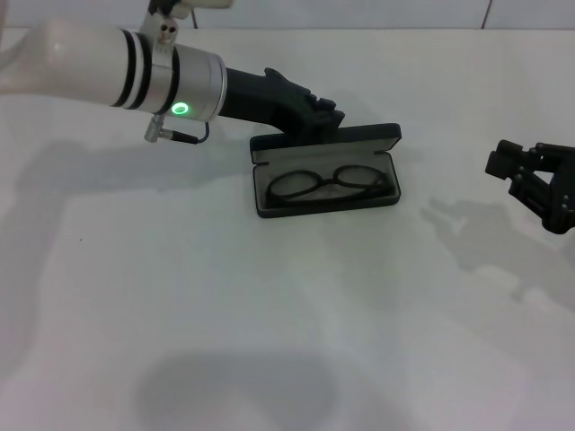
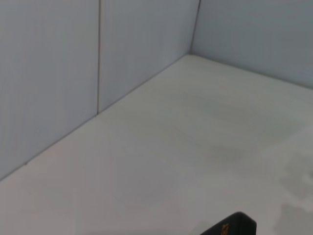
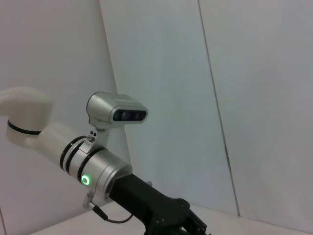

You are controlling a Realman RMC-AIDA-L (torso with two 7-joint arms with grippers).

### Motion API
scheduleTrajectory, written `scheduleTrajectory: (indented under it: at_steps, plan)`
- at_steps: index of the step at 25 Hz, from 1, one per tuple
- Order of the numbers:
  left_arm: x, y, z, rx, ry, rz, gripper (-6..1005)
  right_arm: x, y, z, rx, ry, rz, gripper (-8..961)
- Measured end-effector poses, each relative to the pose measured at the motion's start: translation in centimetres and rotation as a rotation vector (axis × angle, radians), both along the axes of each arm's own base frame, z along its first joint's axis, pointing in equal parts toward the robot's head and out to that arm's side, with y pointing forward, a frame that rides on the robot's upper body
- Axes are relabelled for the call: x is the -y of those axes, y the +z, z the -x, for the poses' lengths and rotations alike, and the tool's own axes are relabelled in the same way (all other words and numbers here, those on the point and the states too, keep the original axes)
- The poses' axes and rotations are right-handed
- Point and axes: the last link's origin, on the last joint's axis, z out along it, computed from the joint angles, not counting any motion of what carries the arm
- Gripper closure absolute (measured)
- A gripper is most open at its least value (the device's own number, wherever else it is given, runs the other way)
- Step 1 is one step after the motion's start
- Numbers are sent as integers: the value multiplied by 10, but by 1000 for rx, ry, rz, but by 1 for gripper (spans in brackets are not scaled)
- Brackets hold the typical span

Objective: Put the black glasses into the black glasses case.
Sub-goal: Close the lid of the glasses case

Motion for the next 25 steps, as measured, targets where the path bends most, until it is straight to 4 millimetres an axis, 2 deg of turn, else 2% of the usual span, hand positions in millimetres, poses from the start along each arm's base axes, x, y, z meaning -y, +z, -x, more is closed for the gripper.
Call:
scheduleTrajectory:
  at_steps: [5, 14, 25]
  plan:
    - [2, -9, 0, -32, 6, 9, 818, 1, -1, -2, -1, -6, 5, 718]
    - [5, -14, 0, -35, 10, 26, 817, 1, -2, -2, -2, -8, 8, 707]
    - [19, -20, 10, -56, 9, 97, 821, 2, -2, -2, -4, -6, 11, 693]
